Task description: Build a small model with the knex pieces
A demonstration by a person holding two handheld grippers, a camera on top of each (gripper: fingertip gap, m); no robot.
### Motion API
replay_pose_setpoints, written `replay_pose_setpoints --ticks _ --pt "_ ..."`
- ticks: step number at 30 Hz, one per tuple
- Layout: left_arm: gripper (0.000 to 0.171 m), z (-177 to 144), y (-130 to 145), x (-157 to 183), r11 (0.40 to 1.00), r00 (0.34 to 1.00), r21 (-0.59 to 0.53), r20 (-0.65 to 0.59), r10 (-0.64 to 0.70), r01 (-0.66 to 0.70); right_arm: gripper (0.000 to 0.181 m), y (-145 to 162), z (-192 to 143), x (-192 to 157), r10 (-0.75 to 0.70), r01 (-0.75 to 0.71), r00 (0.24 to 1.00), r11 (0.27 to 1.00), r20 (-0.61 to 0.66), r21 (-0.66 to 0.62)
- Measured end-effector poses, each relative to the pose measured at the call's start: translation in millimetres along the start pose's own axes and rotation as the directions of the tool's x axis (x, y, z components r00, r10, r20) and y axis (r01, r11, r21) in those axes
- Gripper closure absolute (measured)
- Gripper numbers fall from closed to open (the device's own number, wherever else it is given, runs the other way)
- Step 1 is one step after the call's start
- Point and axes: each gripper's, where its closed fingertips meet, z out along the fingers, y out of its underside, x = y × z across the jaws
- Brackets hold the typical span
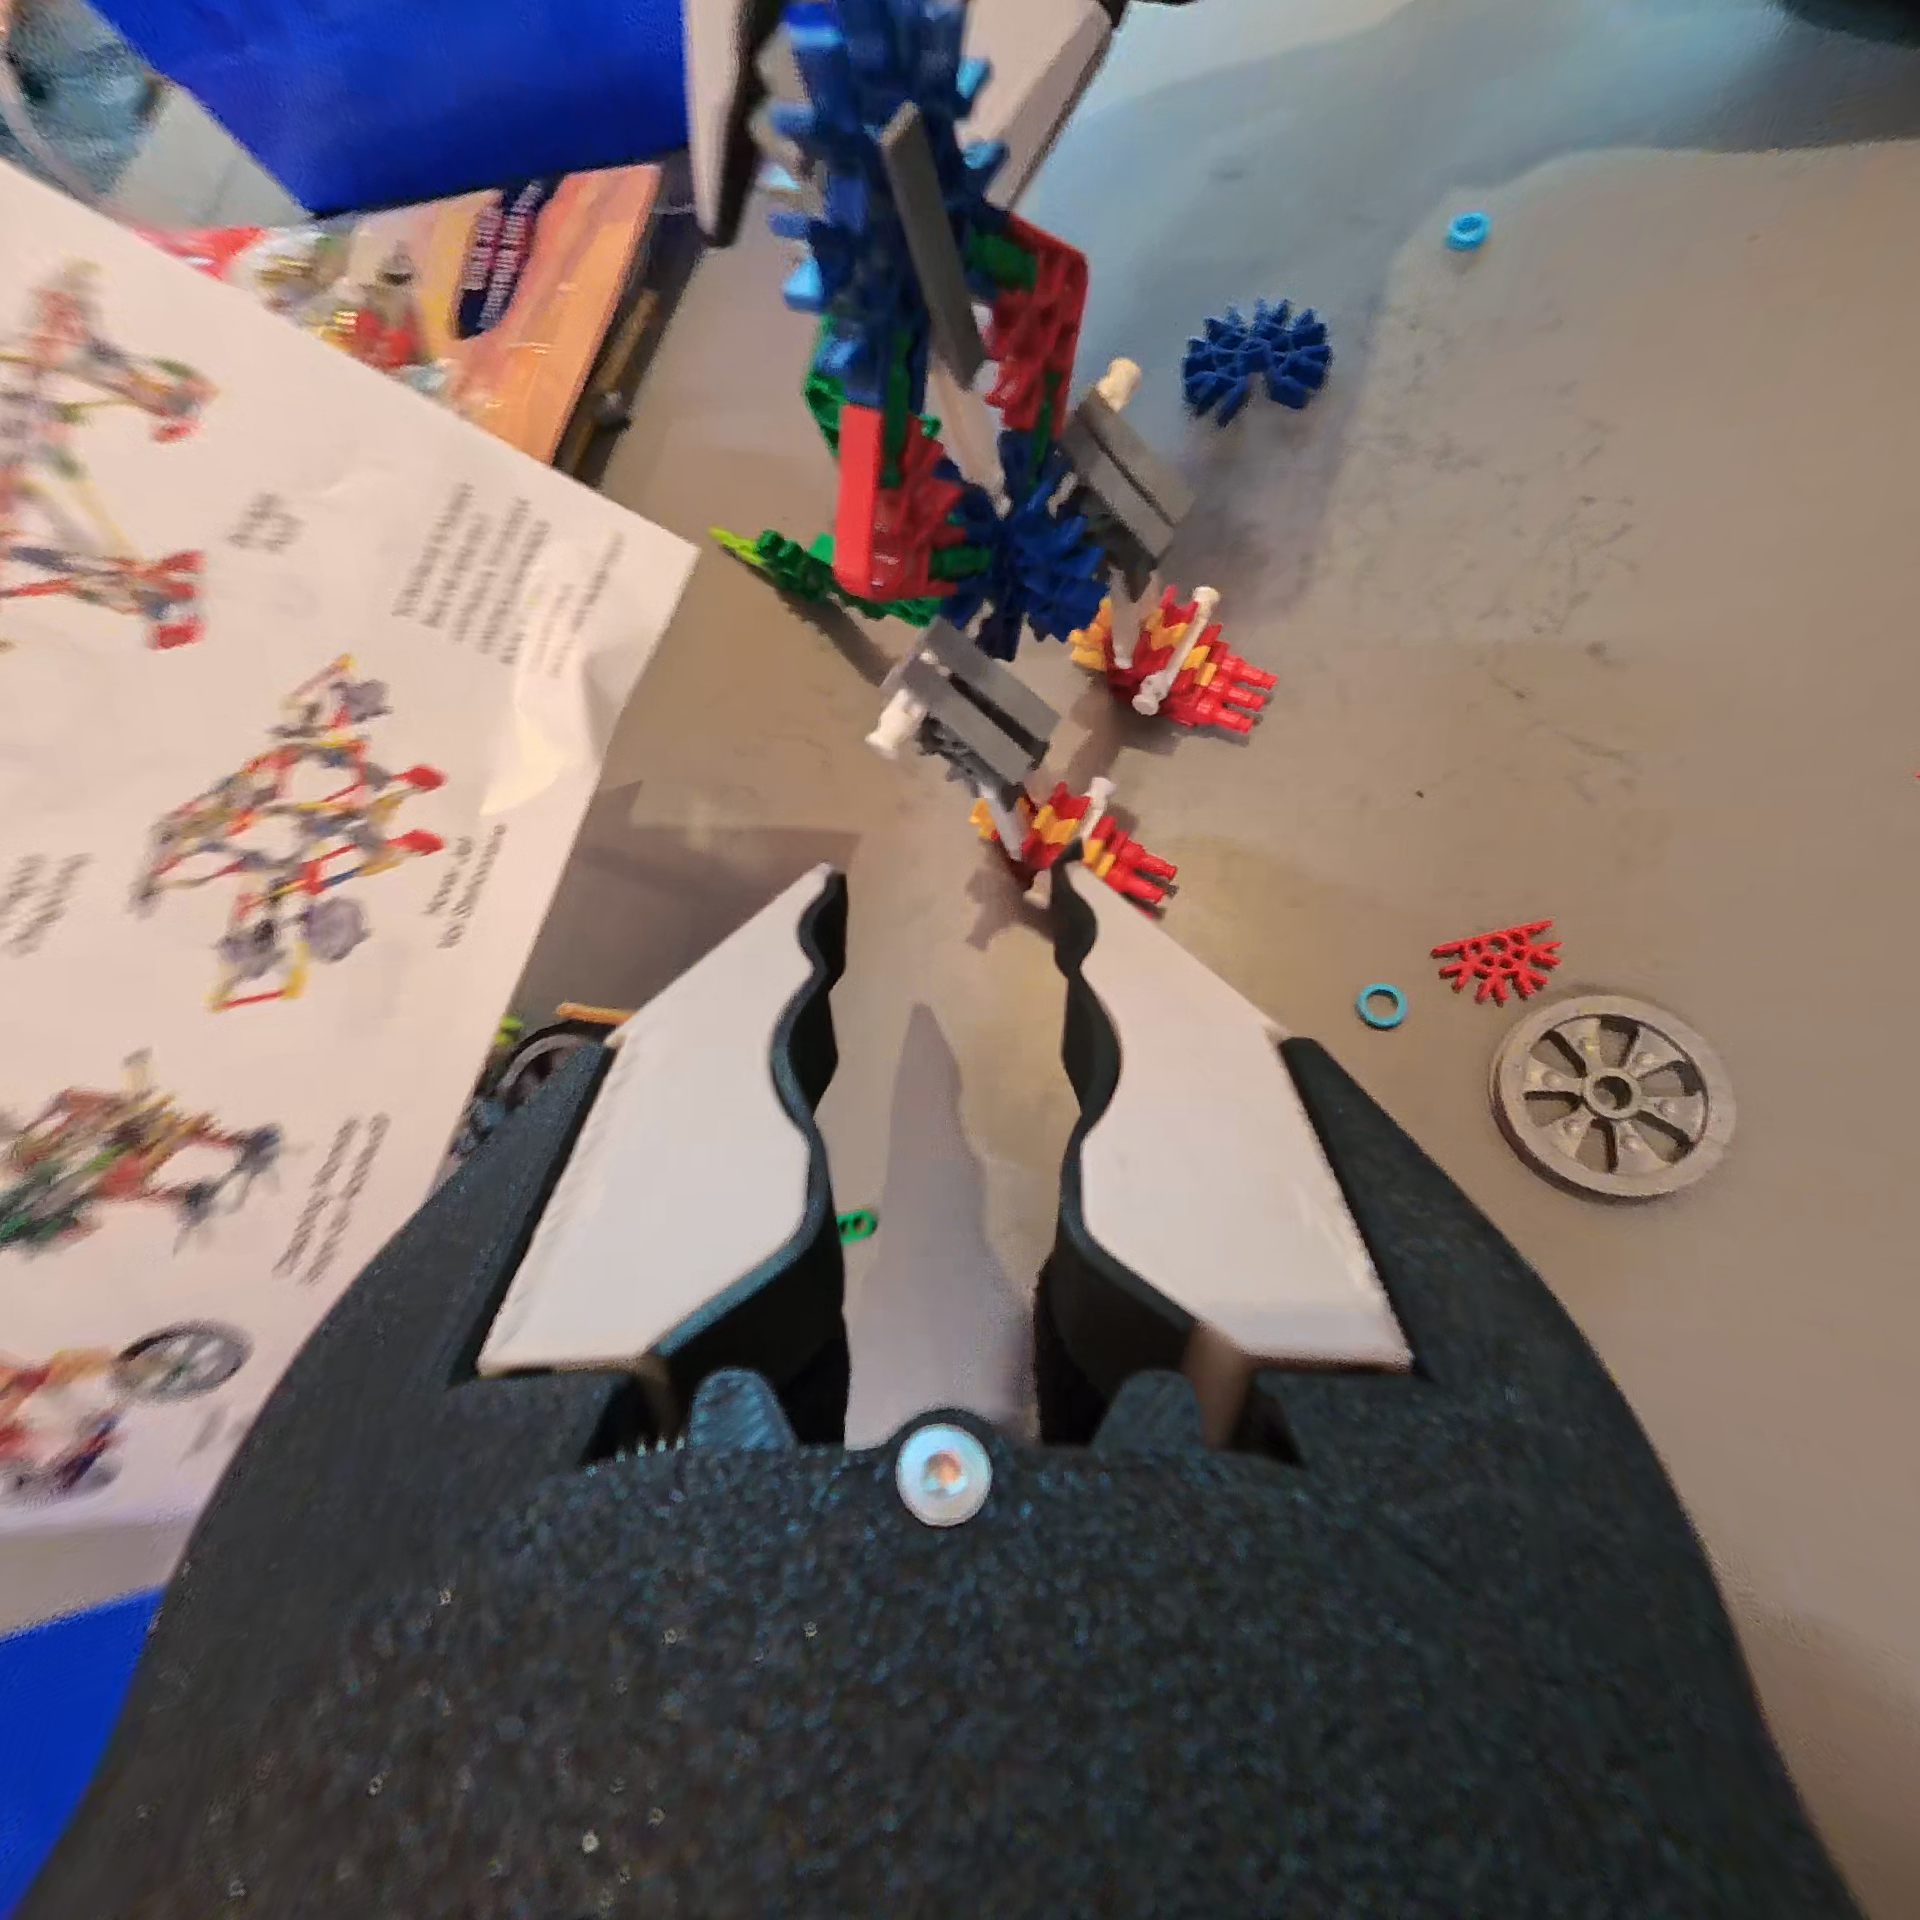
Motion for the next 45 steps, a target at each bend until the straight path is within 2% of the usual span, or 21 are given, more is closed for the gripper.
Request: replay_pose_setpoints --ticks 3,6,11,13,15,18,20,21,27,30,32,34,36,38,42,45 --pt "0.133 -27.0 -1.1 -3.9 1.0 0.993 -0.023 0.114 0.018 -0.016 0.137 -1.5 -1.3 2.8 0.006 -0.006 1.0 1.0 -0.012 0.016" --pt "0.13 -71.8 7.9 -9.7 0.997 0.958 -0.074 0.285 0.016 0.005 0.137 0.6 -0.9 5.0 0.014 -0.014 1.0 1.0 -0.017 0.013" --pt "0.121 -155.7 44.4 -18.2 0.984 0.836 -0.065 0.539 -0.105 0.165 0.137 -1.0 -1.8 5.7 0.011 -0.01 1.0 1.0 -0.023 0.016" --pt "0.121 -182.2 49.5 -21.5 0.978 0.774 0.001 0.611 -0.166 0.208 0.137 -3.0 -2.4 4.7 0.005 -0.004 1.0 1.0 -0.022 0.02" --pt "0.12 -197.7 68.8 -17.5 0.957 0.739 -0.026 0.641 -0.206 0.29 0.137 -3.6 -2.1 3.5 0.001 -0.001 1.0 1.0 -0.02 0.02" --pt "0.125 -196.6 102.9 -3.4 0.907 0.729 -0.074 0.625 -0.281 0.414 0.137 -2.4 -1.4 2.4 -0.002 0.002 1.0 1.0 -0.02 0.014" --pt "0.142 -187.8 119.4 5.2 0.879 0.73 -0.093 0.601 -0.325 0.468 0.137 -2.0 -1.3 2.3 0.003 -0.003 1.0 1.0 -0.017 0.017" --pt "0.145 -186.2 121.2 3.3 0.885 0.72 -0.085 0.62 -0.312 0.457 0.137 -1.3 -0.8 2.3 0.005 -0.004 1.0 1.0 -0.017 0.015" --pt "0.159 -167.2 101.5 4.5 0.89 0.703 0.012 0.609 -0.367 0.455 0.137 3.0 2.4 0.8 0.007 -0.007 1.0 1.0 -0.009 0.001" --pt "0.135 -144.2 83.1 13.9 0.905 0.757 0.032 0.537 -0.373 0.424 0.137 5.5 3.5 1.0 0.01 -0.01 1.0 1.0 -0.007 -0.008" --pt "0.132 -133.2 71.6 22.7 0.914 0.801 0.038 0.468 -0.373 0.403 0.137 6.7 3.8 0.8 0.009 -0.009 1.0 1.0 -0.005 -0.013" --pt "0.127 -142.8 64.8 21.1 0.913 0.807 0.071 0.445 -0.389 0.401 0.137 7.9 3.8 1.0 0.006 -0.007 1.0 1.0 -0.007 -0.018" --pt "0.128 -167.0 60.5 11.3 0.913 0.803 0.112 0.442 -0.399 0.392 0.137 8.5 3.4 1.6 0.005 -0.005 1.0 1.0 -0.01 -0.021" --pt "0.14 -197.0 63.1 -6.8 0.922 0.778 0.107 0.506 -0.374 0.373 0.137 8.0 3.1 1.9 0.005 -0.005 1.0 1.0 -0.011 -0.02" --pt "0.149 -230.8 79.8 -39.1 0.933 0.771 -0.017 0.569 -0.286 0.359 0.137 11.0 5.3 1.0 0.002 -0.002 1.0 0.999 -0.007 -0.034" --pt "0.15 -234.2 102.2 -55.2 0.91 0.803 -0.219 0.57 -0.173 0.352 0.137 14.0 7.4 0.7 0.001 -0.002 1.0 0.999 -0.005 -0.047"
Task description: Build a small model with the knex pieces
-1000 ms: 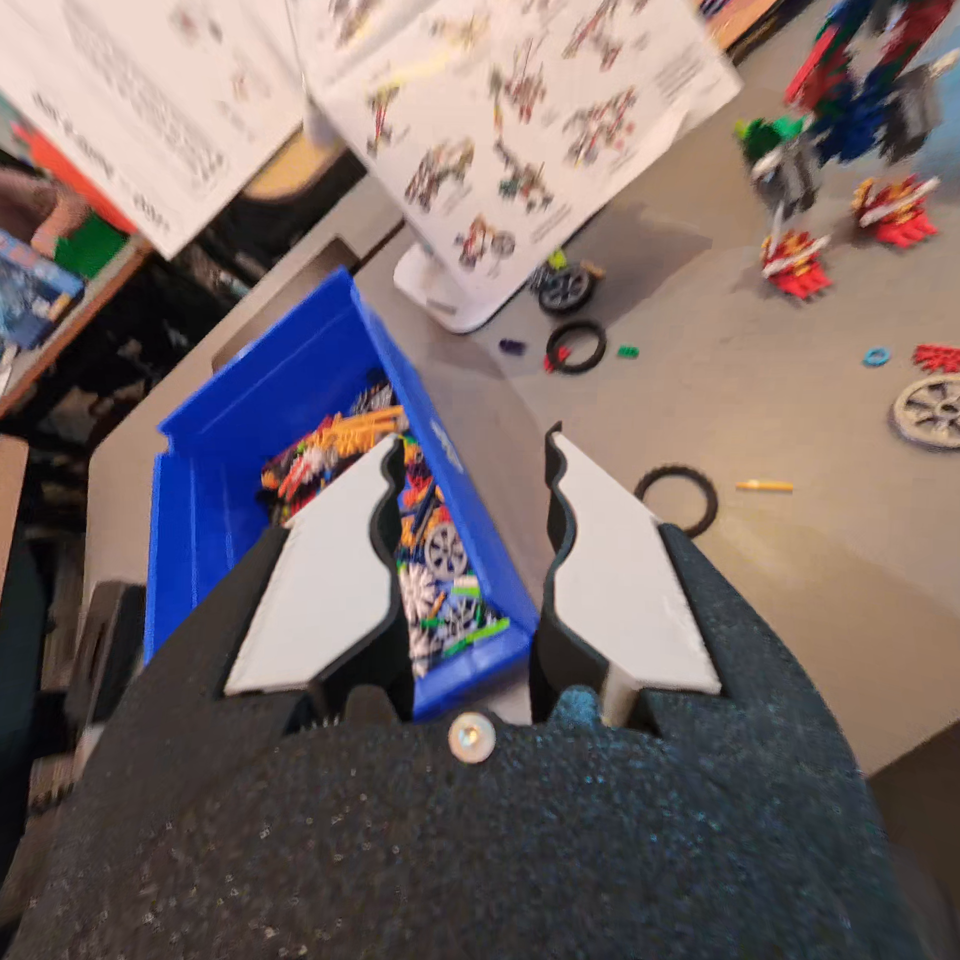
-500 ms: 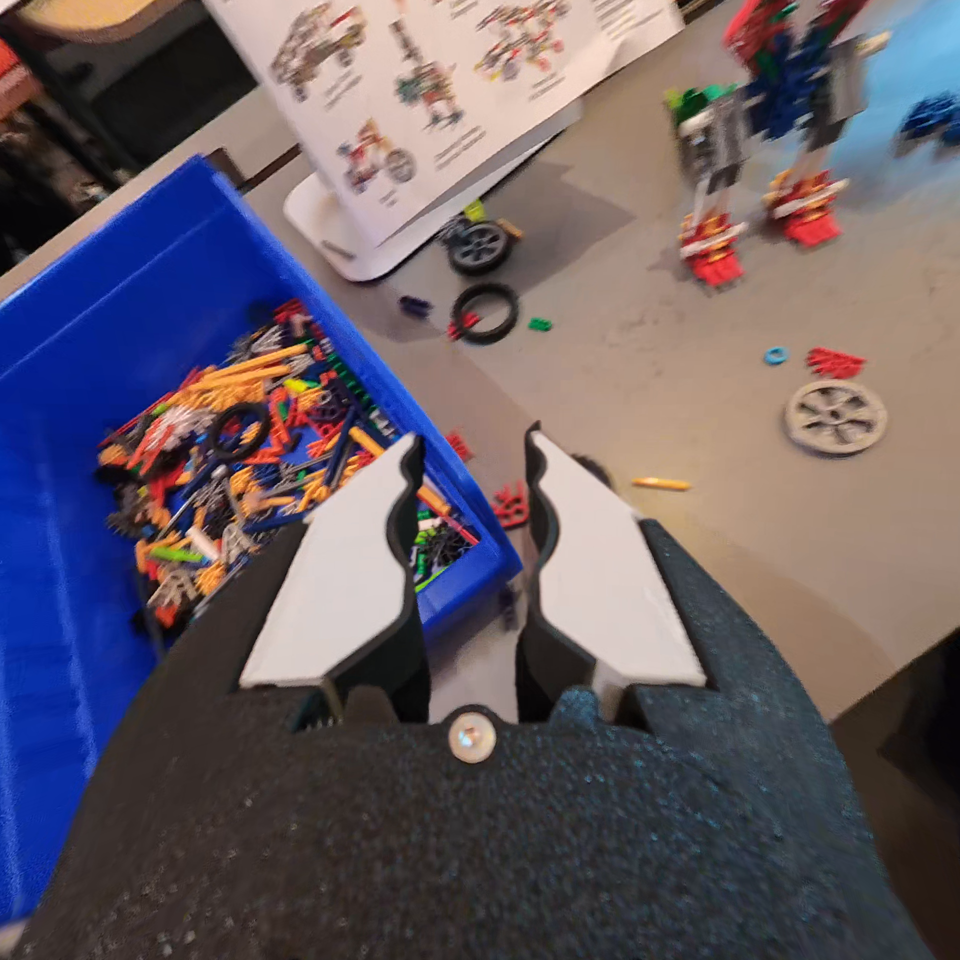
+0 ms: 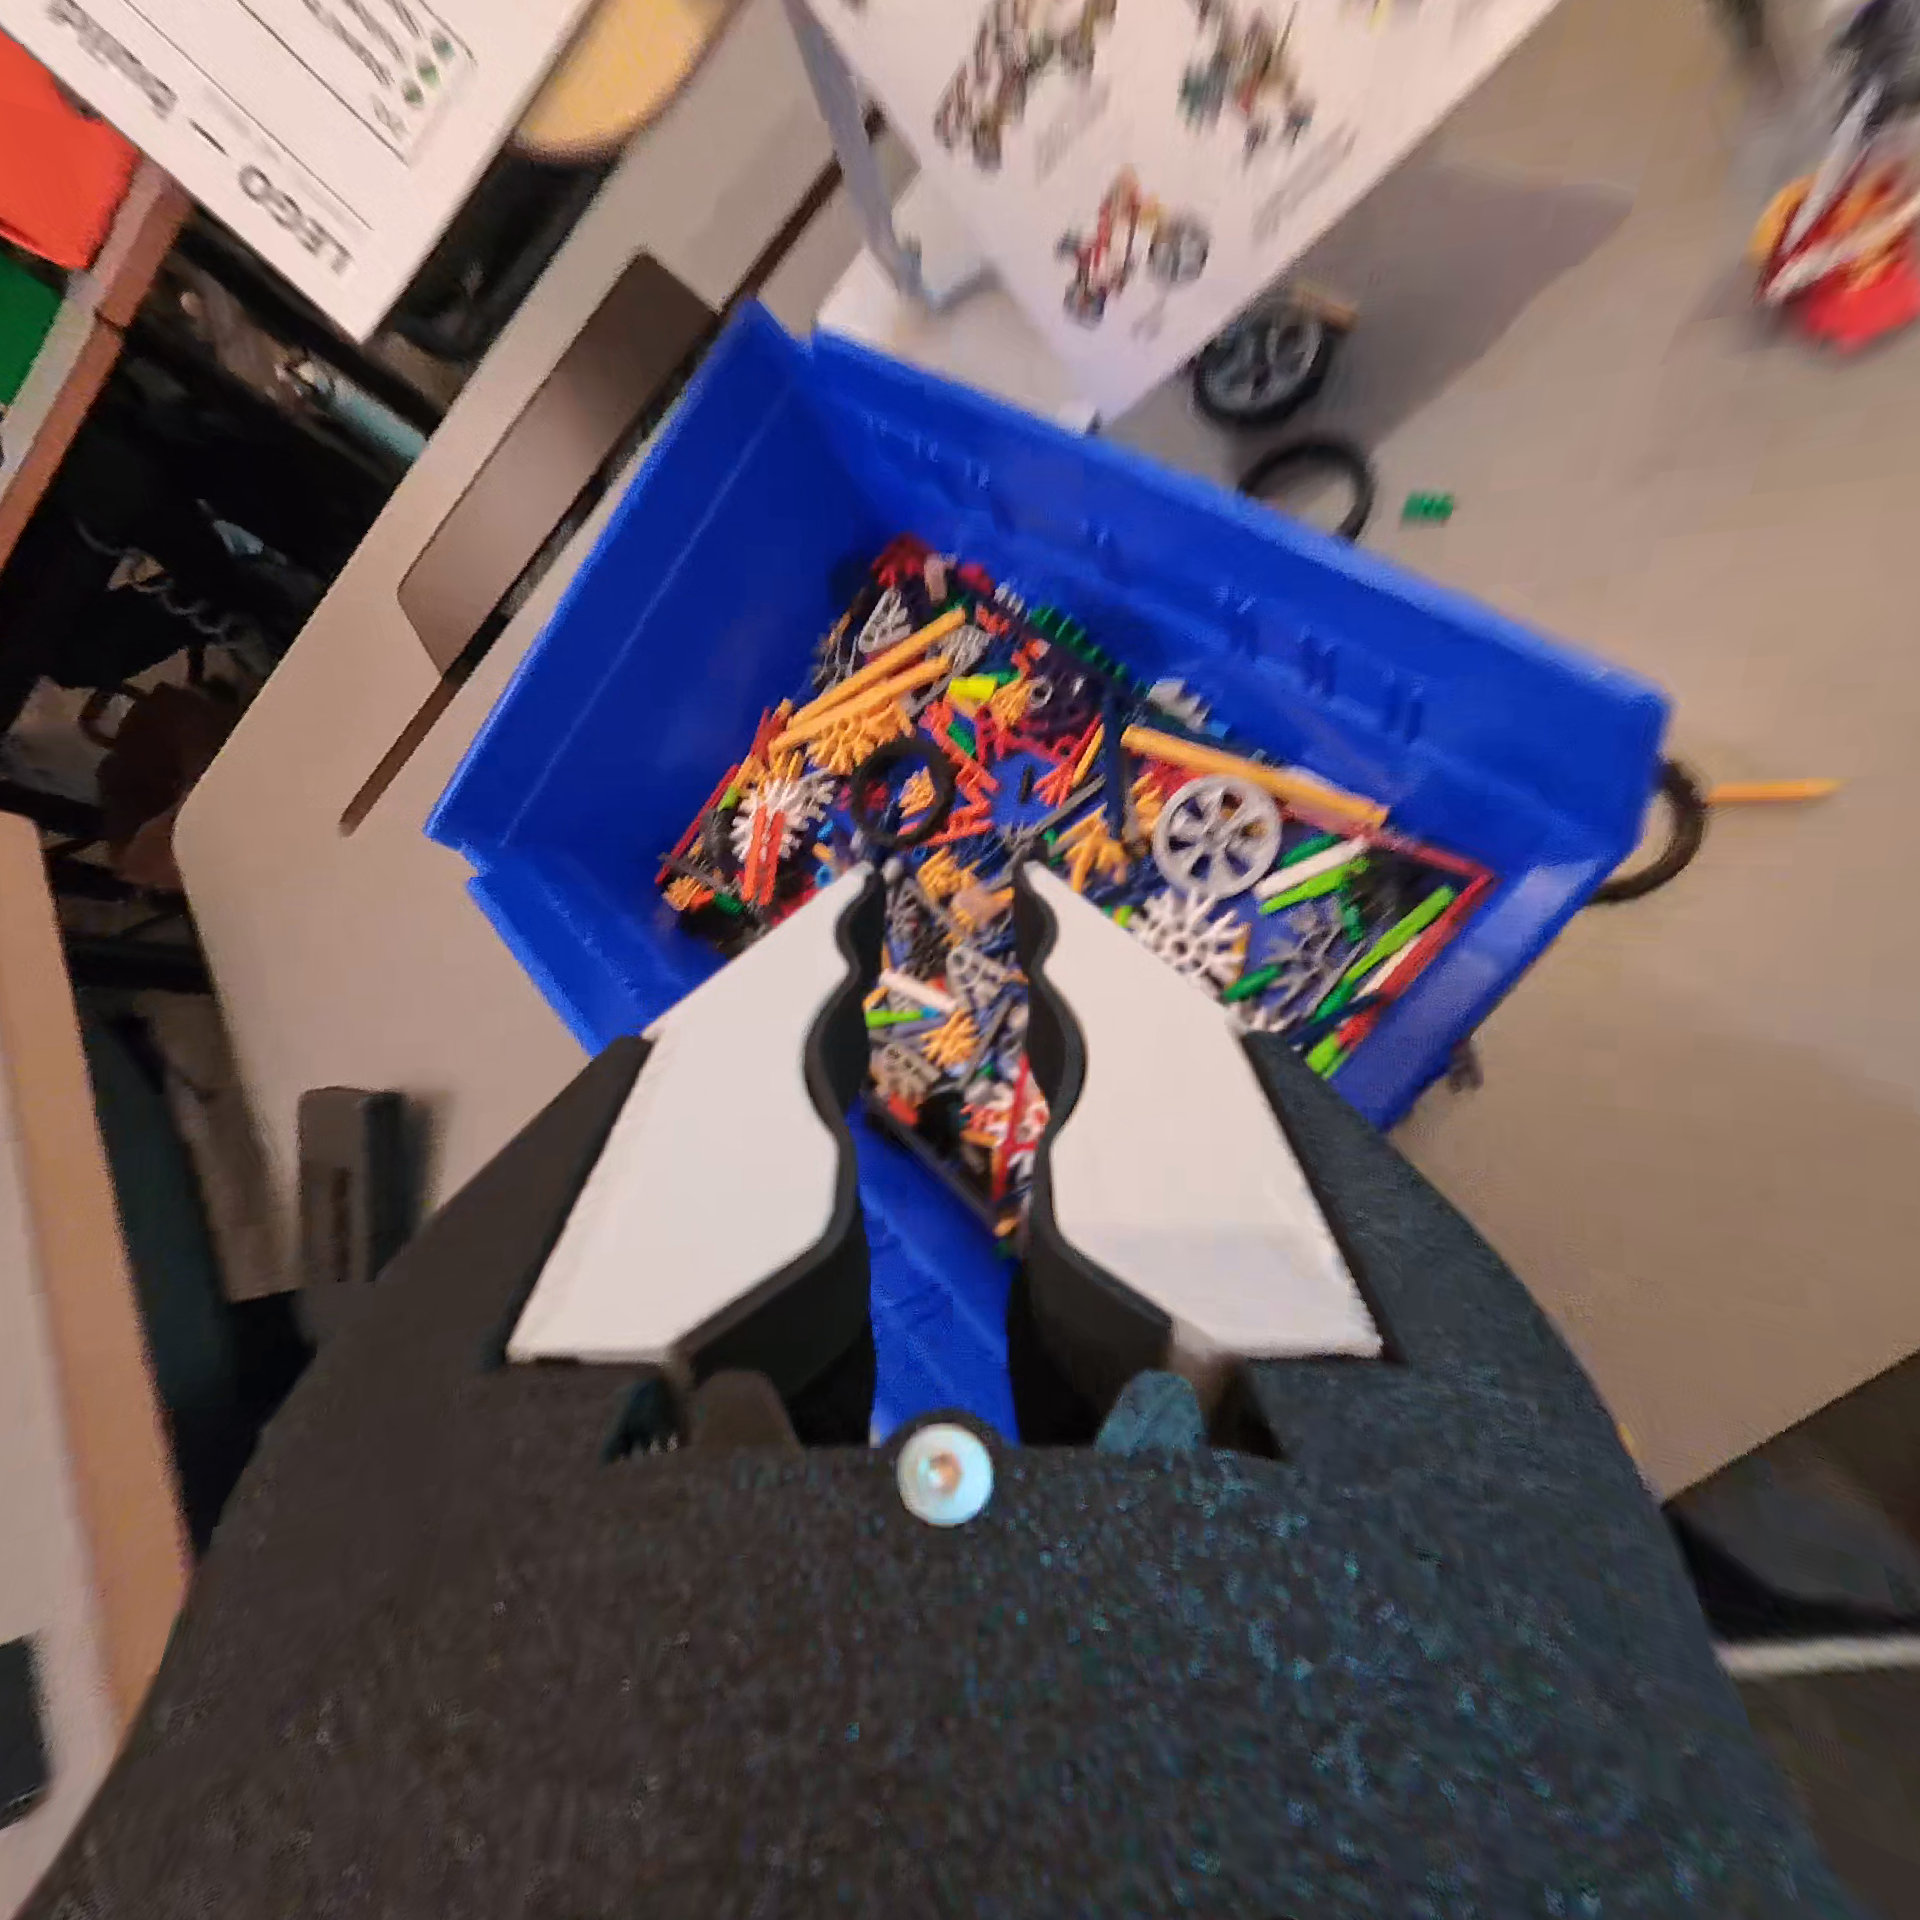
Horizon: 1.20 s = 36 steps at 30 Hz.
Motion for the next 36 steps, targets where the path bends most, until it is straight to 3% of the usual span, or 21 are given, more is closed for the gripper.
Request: replay_pose_setpoints --ticks 4,8,16,21,26,29,34,36 --pt "0.149 22.1 15.0 -9.1 0.97 0.989 -0.193 -0.049 0.143 -0.15 0.137 1.7 2.3 -0.8 -0.003 0.003 1.0 1.0 0.003 -0.01" --pt "0.148 38.0 20.1 -11.0 0.943 0.977 -0.262 -0.104 0.184 -0.205 0.137 3.9 2.7 -0.3 -0.006 0.006 1.0 1.0 0.0 -0.022" --pt "0.139 20.2 -9.7 0.2 0.992 0.992 -0.053 -0.066 0.111 -0.115 0.138 -10.5 -19.5 14.0 0.029 -0.026 0.998 0.998 -0.05 0.06" --pt "0.139 -13.4 -19.3 28.5 0.991 0.995 0.106 -0.052 0.088 -0.082 0.143 -36.7 -49.7 19.9 0.044 -0.027 0.996 0.976 -0.074 0.217" --pt "0.133 -52.1 -16.9 75.7 0.973 0.995 0.224 -0.07 0.073 -0.056 0.143 -86.6 -87.8 -7.9 -0.021 0.028 1.0 0.893 -0.019 0.449" --pt "0.129 -65.5 -0.7 99.0 0.974 0.998 0.223 -0.039 0.056 -0.046 0.143 -113.6 -111.4 -39.4 -0.051 0.02 0.998 0.83 0.041 0.558" --pt "0.129 -98.8 49.3 118.0 0.981 0.999 0.186 0.002 -0.054 0.053 0.143 -128.3 -124.8 -104.5 -0.177 0.115 0.983 0.823 0.058 0.556" --pt "0.131 -98.4 77.3 128.2 0.983 0.992 0.131 -0.013 -0.126 0.126 0.143 -132.0 -128.0 -123.2 -0.191 0.119 0.979 0.816 0.07 0.566"
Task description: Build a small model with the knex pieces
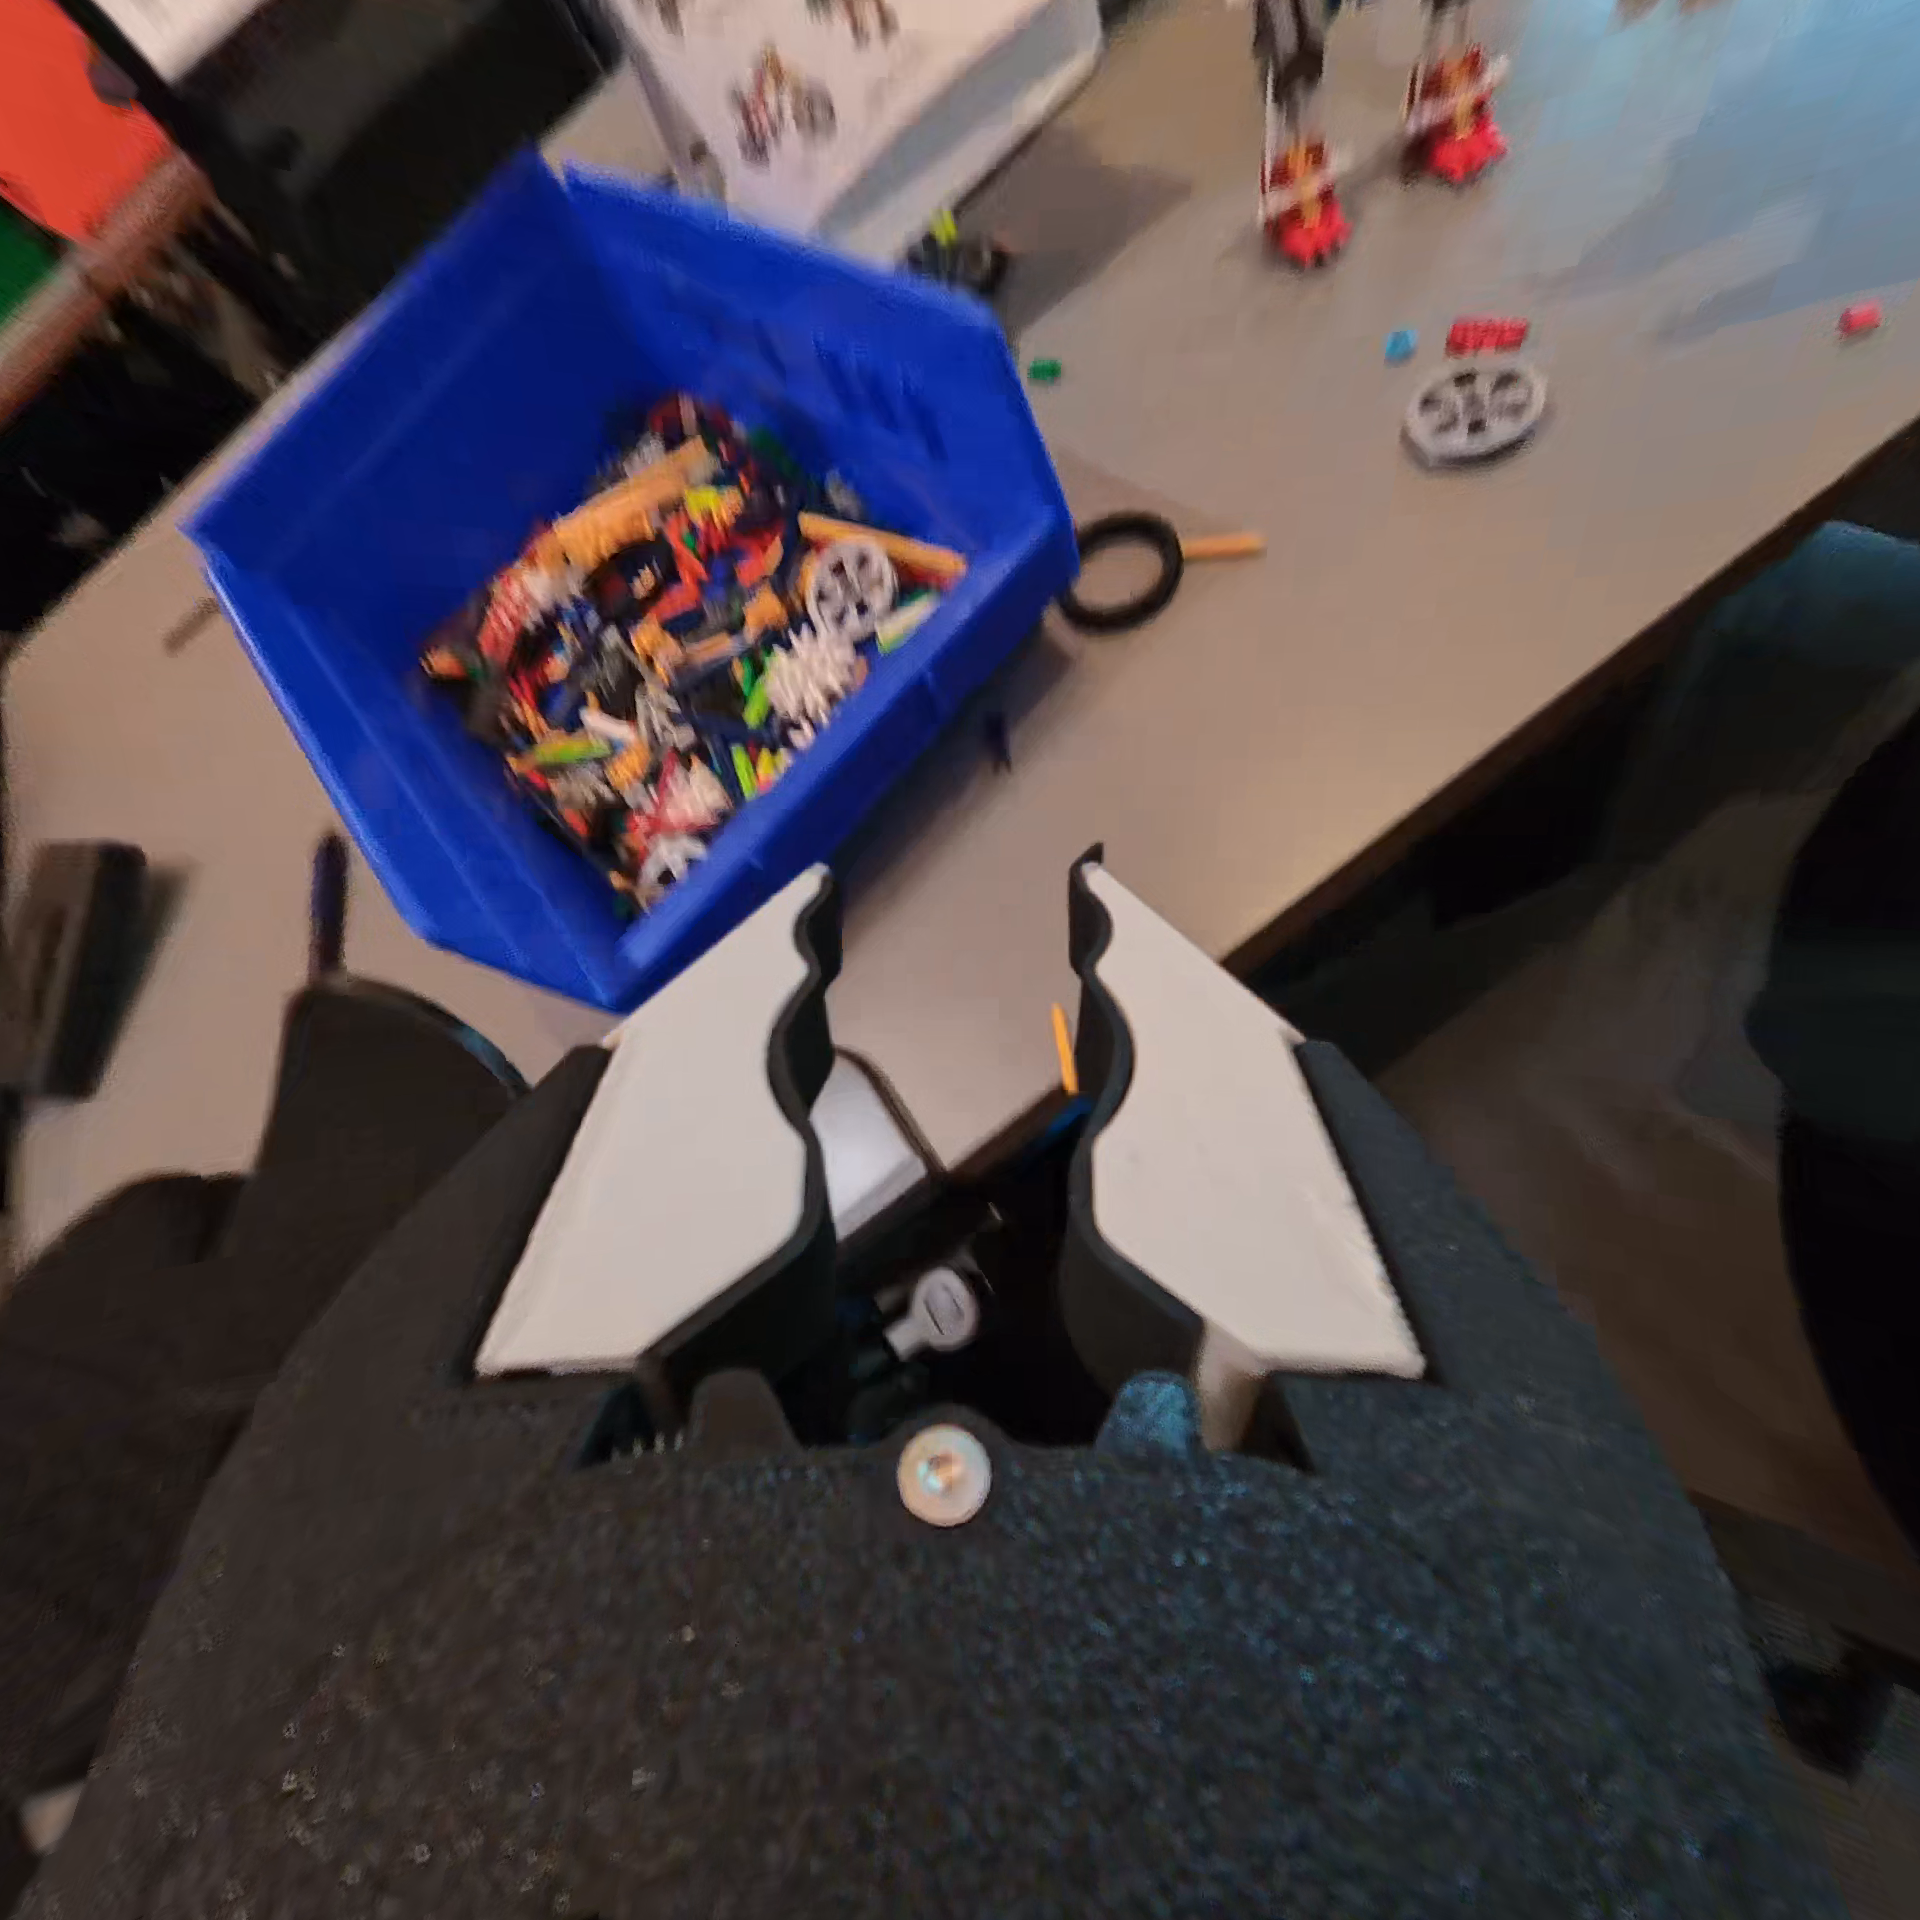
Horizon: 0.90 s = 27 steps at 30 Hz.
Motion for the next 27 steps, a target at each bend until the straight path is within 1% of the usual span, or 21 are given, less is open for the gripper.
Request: replay_pose_setpoints --ticks 1,2,4,5,7,10,12,13,15,21,23,24,27 --pt "0.136 1.4 13.5 4.8 1.0 1.0 -0.019 0.003 -0.01 0.01 0.143 -4.5 1.7 -7.7 0.008 -0.008 1.0 1.0 0.012 0.019" --pt "0.146 4.6 25.1 10.9 0.999 0.999 -0.032 -0.002 -0.035 0.035 0.143 -8.3 4.2 -16.2 0.015 -0.016 0.999 0.999 0.031 0.038" --pt "0.146 13.8 43.2 26.1 0.996 0.996 -0.049 -0.039 -0.077 0.075 0.143 -9.0 10.7 -31.5 0.013 -0.016 0.998 0.999 0.061 0.037" --pt "0.147 18.8 51.3 29.2 0.995 0.996 -0.06 -0.032 -0.086 0.084 0.143 -7.3 14.2 -37.5 0.011 -0.012 0.998 1.0 0.067 0.023" --pt "0.146 27.9 67.8 36.8 0.992 0.996 -0.103 -0.039 -0.079 0.075 0.143 -5.4 19.5 -49.7 0.003 -0.003 0.996 1.0 0.084 0.002" --pt "0.148 39.8 79.3 39.7 0.992 0.996 -0.1 -0.044 -0.084 0.079 0.143 -7.8 22.9 -65.0 -0.002 0.001 0.994 1.0 0.107 0.003" --pt "0.155 45.4 78.1 38.0 0.994 0.995 -0.065 -0.038 -0.088 0.086 0.143 -7.5 23.3 -70.8 -0.002 0.002 0.994 1.0 0.113 -0.002" --pt "0.162 47.5 77.6 37.0 0.995 0.996 -0.055 -0.033 -0.085 0.083 0.143 -6.1 23.0 -72.4 -0.002 0.003 0.994 1.0 0.113 -0.008" --pt "0.171 49.8 75.3 40.3 0.996 0.995 -0.039 -0.057 -0.088 0.086 0.143 -3.4 21.3 -73.7 0.003 -0.002 0.994 1.0 0.108 -0.017" --pt "0.171 54.4 69.6 39.5 0.996 0.993 -0.021 -0.071 -0.093 0.092 0.143 3.3 10.0 -73.2 0.033 -0.032 0.995 0.999 0.093 -0.01" --pt "0.171 56.4 57.6 40.0 0.996 0.993 0.003 -0.082 -0.085 0.086 0.143 6.3 6.1 -72.6 0.043 -0.042 0.995 0.999 0.087 -0.009" --pt "0.171 57.9 47.3 41.8 0.997 0.993 0.02 -0.094 -0.075 0.077 0.143 7.5 4.5 -72.2 0.048 -0.048 0.995 0.999 0.086 -0.006" --pt "0.171 71.1 7.2 55.0 0.997 0.989 0.077 -0.146 -0.01 0.022 0.143 12.5 2.4 -70.6 0.066 -0.066 0.994 0.998 0.082 -0.006"
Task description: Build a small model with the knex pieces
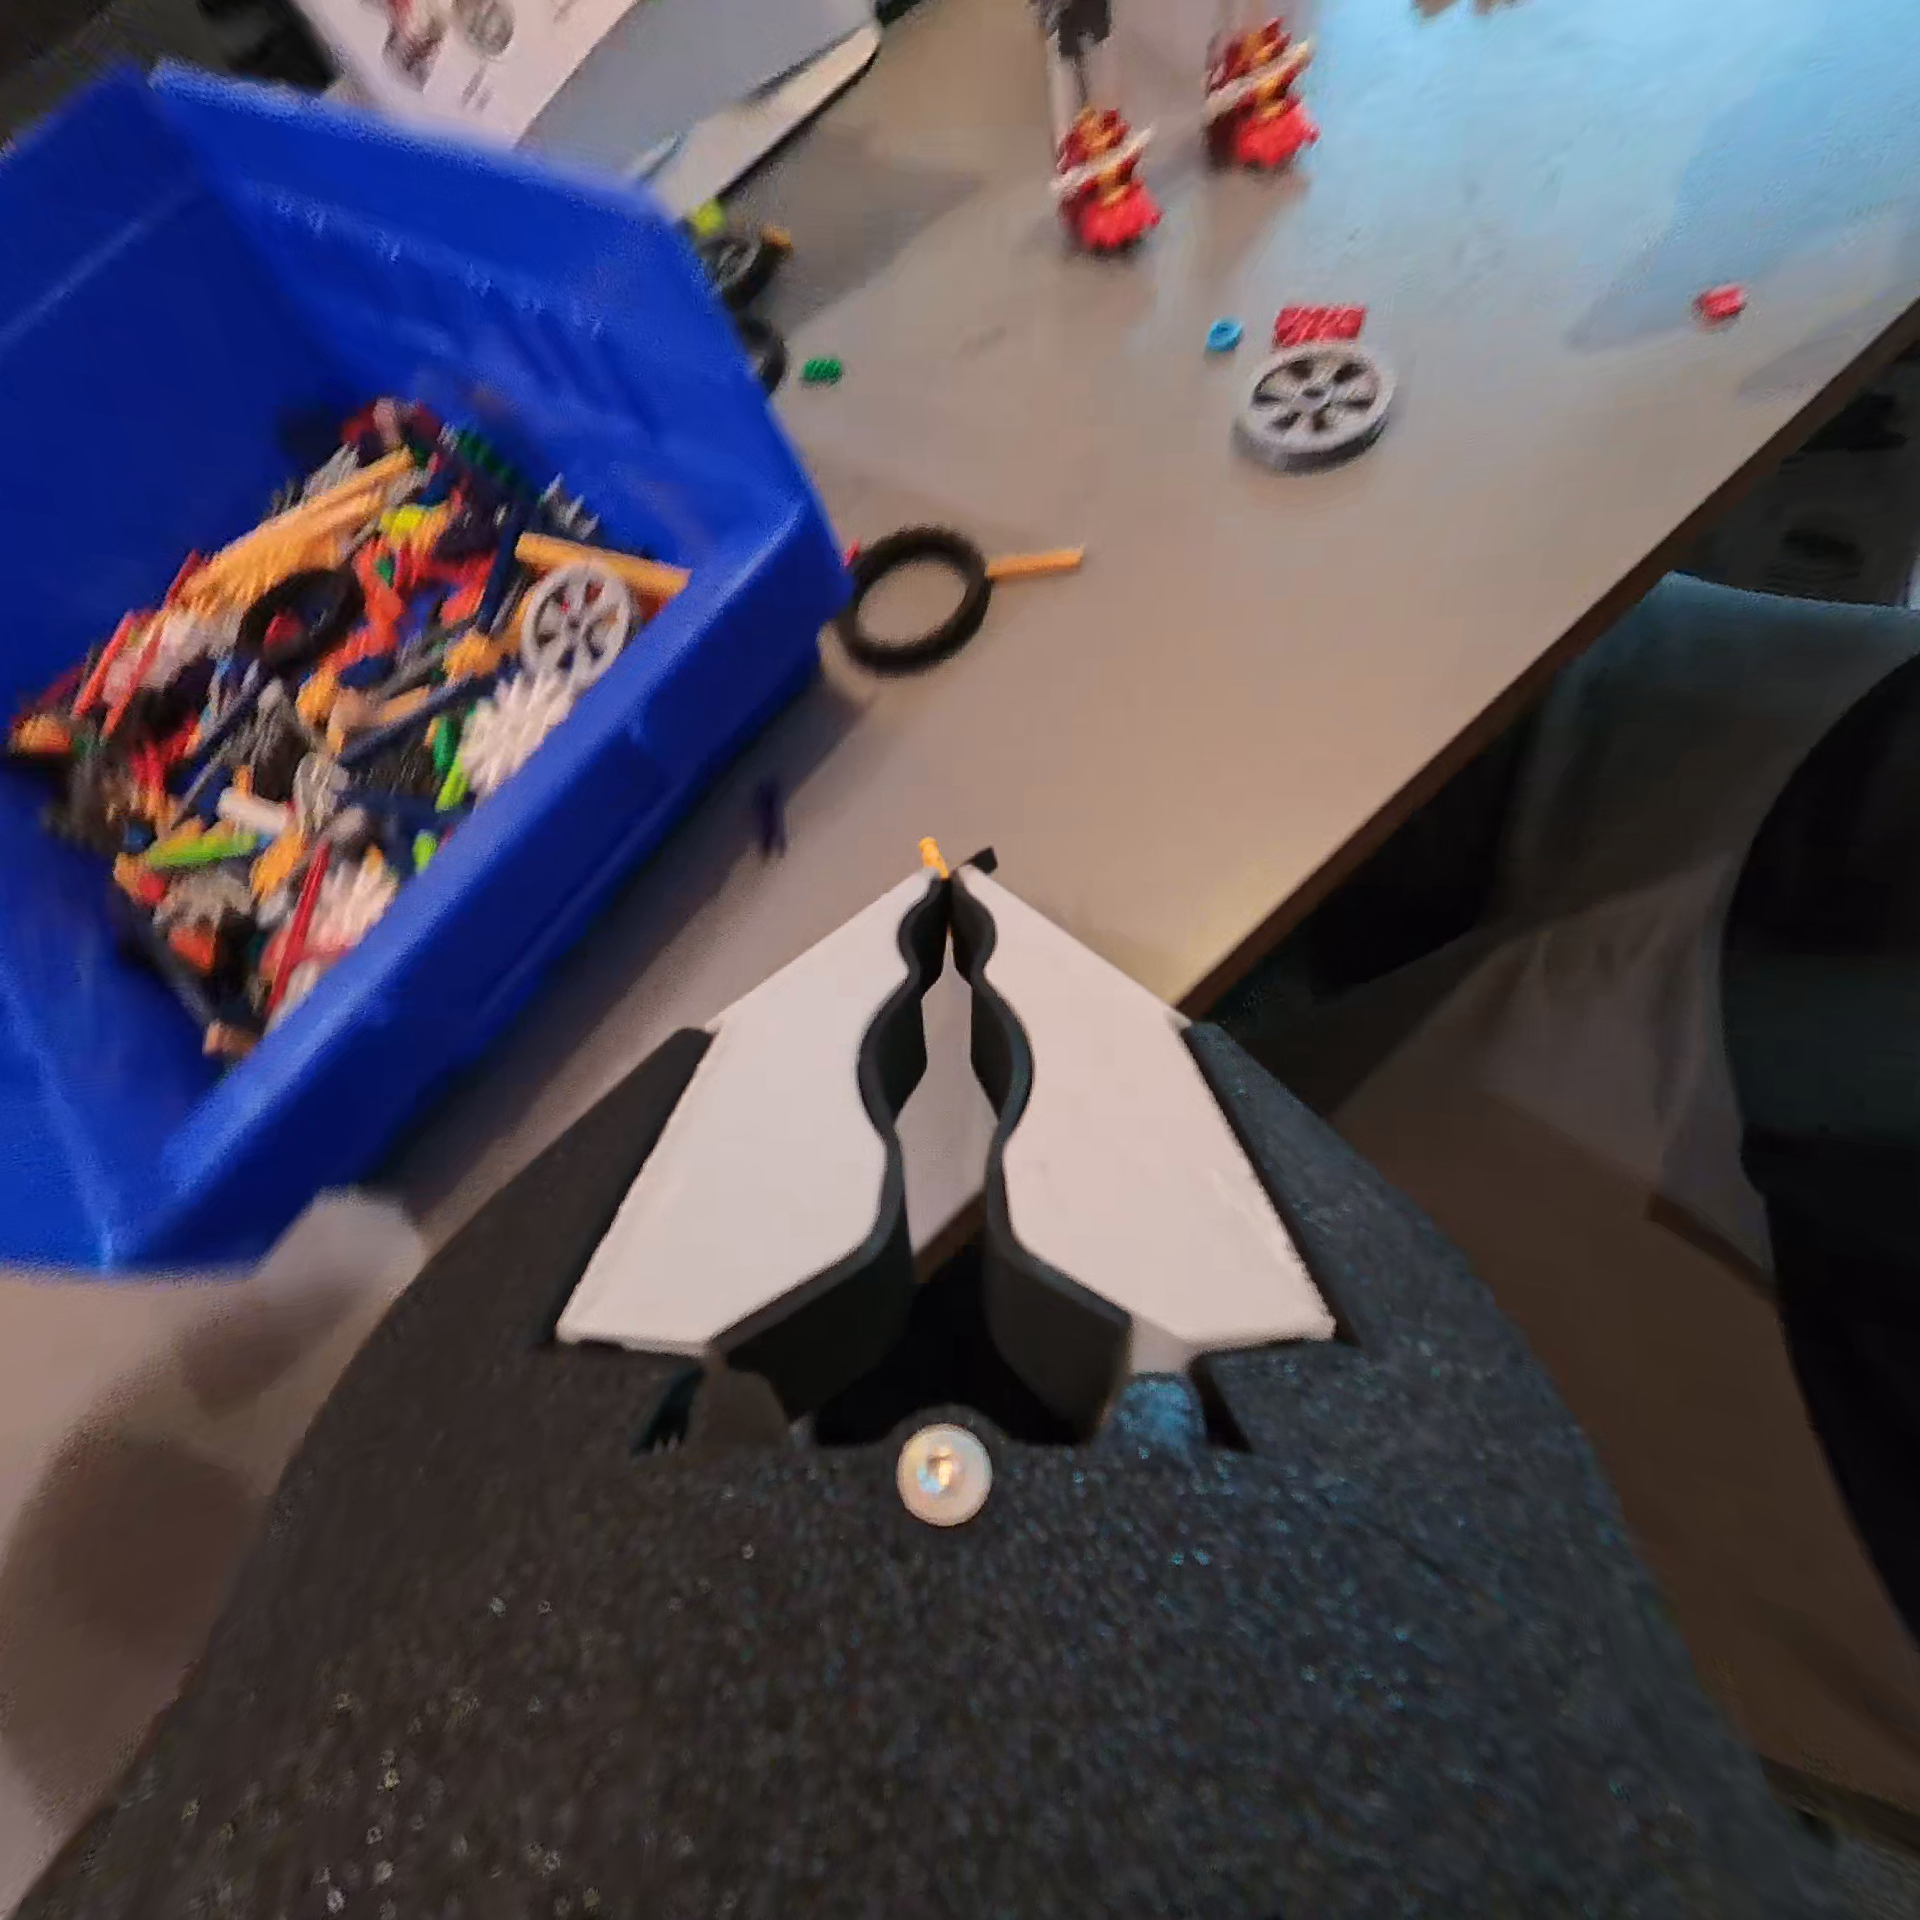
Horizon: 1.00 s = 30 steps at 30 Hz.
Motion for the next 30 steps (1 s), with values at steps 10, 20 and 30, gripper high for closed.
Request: replay_pose_setpoints --ticks 10,20,30 --pt "0.154 95.5 -63.9 26.5 0.99 0.987 0.0 -0.07 0.143 -0.143 0.143 18.5 0.7 -0.9 0.026 -0.025 1.0 0.999 0.001 -0.047" --pt "0.152 29.5 -66.7 -30.4 0.996 0.998 0.078 0.018 0.052 -0.054 0.143 32.7 11.9 18.6 0.087 -0.089 0.996 0.995 -0.027 -0.044" --pt "0.149 -2.7 -83.9 -138.0 0.969 0.954 -0.125 0.187 0.233 -0.212 0.143 37.1 42.8 33.2 0.081 -0.081 0.997 0.996 -0.014 -0.029"
